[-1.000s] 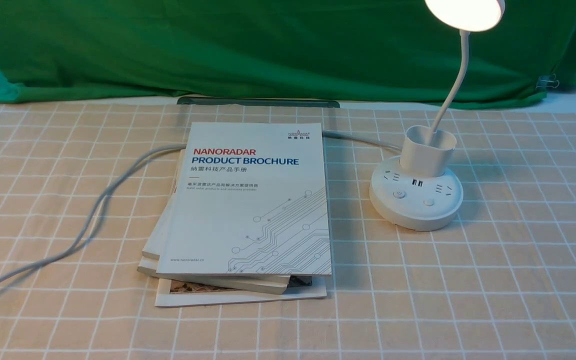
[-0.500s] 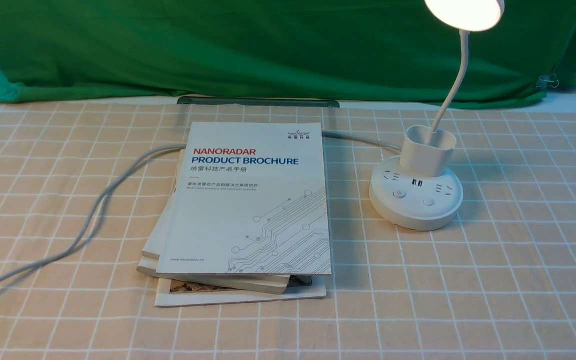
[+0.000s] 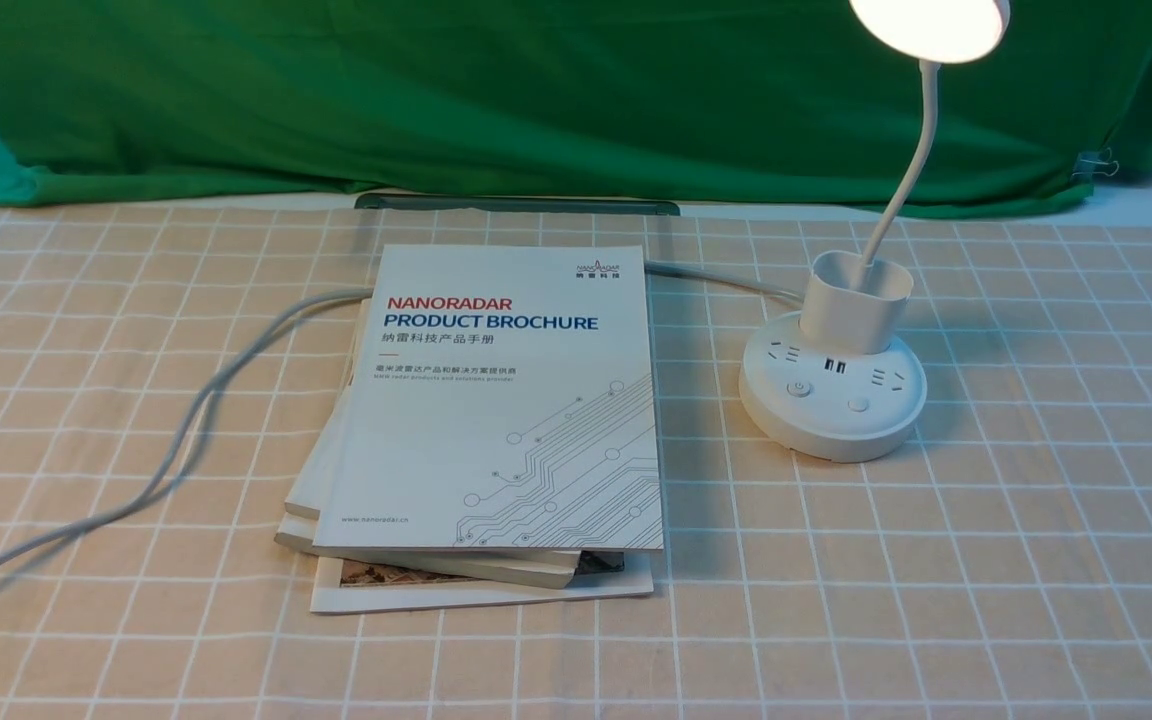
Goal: Turn on the table lamp on the light coffee tablecloth with your hand.
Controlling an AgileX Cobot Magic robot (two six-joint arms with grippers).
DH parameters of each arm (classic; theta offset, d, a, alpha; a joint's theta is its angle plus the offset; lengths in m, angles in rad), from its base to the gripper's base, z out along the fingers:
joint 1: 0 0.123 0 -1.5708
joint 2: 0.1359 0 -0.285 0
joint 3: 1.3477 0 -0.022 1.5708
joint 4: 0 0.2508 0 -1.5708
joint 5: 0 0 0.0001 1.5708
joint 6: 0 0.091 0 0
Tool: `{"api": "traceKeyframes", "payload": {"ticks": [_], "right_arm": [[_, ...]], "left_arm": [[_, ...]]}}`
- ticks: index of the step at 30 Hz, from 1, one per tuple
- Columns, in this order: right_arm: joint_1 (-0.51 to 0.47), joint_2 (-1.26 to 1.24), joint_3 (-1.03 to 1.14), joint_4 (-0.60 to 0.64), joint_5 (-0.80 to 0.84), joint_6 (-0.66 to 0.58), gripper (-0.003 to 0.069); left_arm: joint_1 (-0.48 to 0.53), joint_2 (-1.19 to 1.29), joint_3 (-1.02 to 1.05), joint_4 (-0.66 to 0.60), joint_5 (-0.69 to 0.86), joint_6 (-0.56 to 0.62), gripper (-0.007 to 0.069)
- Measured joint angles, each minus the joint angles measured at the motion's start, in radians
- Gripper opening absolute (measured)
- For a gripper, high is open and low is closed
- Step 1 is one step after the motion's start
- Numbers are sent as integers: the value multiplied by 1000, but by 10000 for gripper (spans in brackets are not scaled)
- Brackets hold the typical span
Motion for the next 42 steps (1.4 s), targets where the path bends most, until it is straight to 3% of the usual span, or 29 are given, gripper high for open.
{"api": "traceKeyframes", "payload": {"ticks": [42], "right_arm": [[1,0,0,2,3,0,97]], "left_arm": [[0,0,0,0,0,0,21]]}}
